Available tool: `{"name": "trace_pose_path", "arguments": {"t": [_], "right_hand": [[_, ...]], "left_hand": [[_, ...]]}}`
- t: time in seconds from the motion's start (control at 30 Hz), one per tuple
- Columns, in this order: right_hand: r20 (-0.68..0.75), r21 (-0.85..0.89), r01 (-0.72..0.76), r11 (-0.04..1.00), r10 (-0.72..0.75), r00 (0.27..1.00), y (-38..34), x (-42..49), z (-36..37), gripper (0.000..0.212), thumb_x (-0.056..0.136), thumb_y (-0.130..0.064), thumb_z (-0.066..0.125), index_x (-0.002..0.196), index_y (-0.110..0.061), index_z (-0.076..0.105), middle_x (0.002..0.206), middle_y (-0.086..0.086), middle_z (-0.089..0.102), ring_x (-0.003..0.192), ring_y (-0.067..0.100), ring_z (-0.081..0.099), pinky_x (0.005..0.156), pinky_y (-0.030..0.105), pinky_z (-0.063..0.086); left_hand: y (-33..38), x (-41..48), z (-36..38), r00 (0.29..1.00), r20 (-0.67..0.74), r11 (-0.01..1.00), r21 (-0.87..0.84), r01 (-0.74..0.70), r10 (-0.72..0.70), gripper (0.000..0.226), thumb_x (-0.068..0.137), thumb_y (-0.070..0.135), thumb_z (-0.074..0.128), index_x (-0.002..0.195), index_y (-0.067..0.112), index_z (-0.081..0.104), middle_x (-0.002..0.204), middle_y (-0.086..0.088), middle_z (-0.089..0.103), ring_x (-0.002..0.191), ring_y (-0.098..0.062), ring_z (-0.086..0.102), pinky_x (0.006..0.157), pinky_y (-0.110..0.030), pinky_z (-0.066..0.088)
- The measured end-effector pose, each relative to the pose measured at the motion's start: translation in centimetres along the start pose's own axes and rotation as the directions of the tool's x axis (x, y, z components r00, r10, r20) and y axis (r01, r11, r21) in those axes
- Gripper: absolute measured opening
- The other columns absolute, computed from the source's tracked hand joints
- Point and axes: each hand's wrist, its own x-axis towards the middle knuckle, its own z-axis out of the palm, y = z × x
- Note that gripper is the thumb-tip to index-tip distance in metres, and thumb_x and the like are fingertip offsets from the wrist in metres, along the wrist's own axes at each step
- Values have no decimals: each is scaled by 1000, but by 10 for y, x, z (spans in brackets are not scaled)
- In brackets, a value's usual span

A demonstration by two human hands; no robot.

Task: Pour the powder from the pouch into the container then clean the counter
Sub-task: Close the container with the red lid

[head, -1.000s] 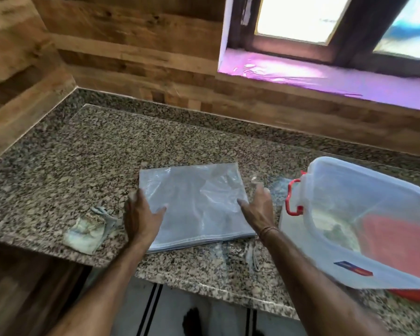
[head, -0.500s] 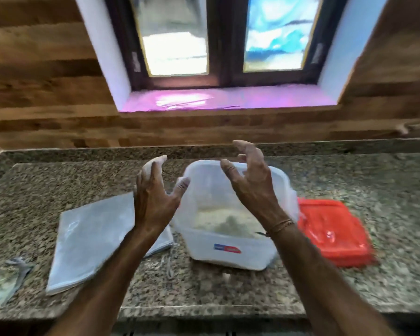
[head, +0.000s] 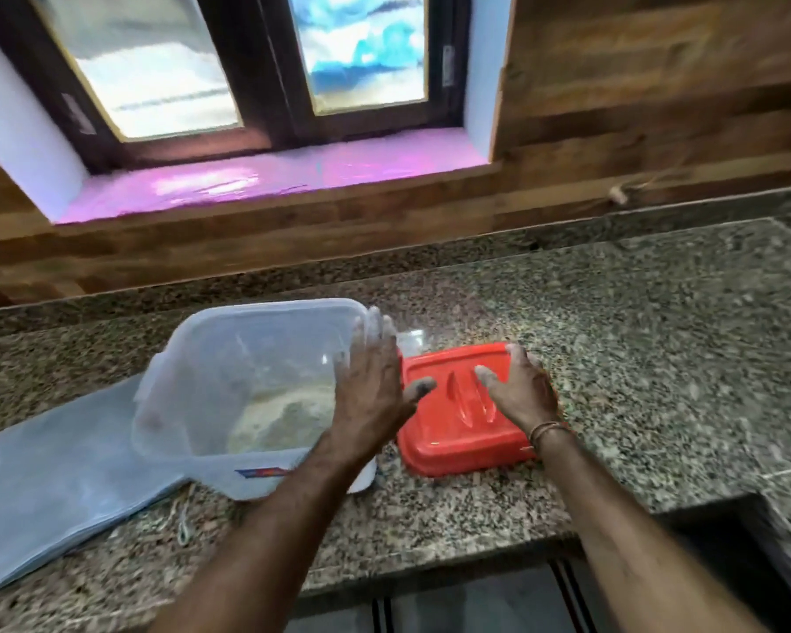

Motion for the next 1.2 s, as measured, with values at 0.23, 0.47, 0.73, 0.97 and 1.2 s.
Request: {"name": "trace_pose_path", "arguments": {"t": [0.23, 0.47, 0.73, 0.97, 1.2], "right_hand": [[164, -20, -278, 960, 278, 946, 83, 26, 16, 78, 80, -56, 74, 137, -20, 34, 134, 15, 53, 117, 37, 57, 100, 53, 47], [108, 104, -294, 950, 283, 953, 77, 33, 37, 86, 70, -56, 82, 136, -24, 37, 124, 12, 43, 111, 34, 53, 92, 54, 52], [229, 660, -356, 662, 273, 934, 91, 32, 12, 70, 78, -42, 82, 138, -23, 51, 111, 10, 71, 86, 30, 76, 66, 50, 65], [172, 883, -246, 399, 213, 962, 91, 45, -65, 56, 76, -34, 85, 128, -28, 65, 118, 12, 75, 94, 29, 76, 73, 45, 62], [169, 932, -143, 332, -51, 984, -6, 30, -111, 48, 86, -20, 77, 132, -21, 64, 117, 11, 76, 95, 25, 77, 72, 44, 64]], "left_hand": [[14, 37, -3, 985, 22, 985, 33, 169, -169, 102, 99, 65, 42, 162, 7, -13, 168, -12, -28, 157, -27, -22, 125, -56, 0], [18, 47, -2, 972, 21, 972, 21, 233, -233, 105, 97, 68, 44, 162, 8, -14, 169, -11, -28, 157, -26, -22, 127, -54, -2], [18, 46, -3, 972, 25, 972, 17, 233, -233, 107, 96, 71, 42, 162, 10, -15, 168, -8, -29, 157, -24, -23, 127, -56, -3], [20, 41, -8, 977, 51, 972, -107, 210, -206, 97, 97, 74, 23, 163, 14, -14, 169, -4, -28, 156, -19, -25, 125, -53, -13], [4, 22, -72, 968, -38, 656, -741, 139, -248, 92, 89, 74, 23, 166, 26, 5, 172, -2, 16, 156, -20, 22, 122, -40, 21]]}}
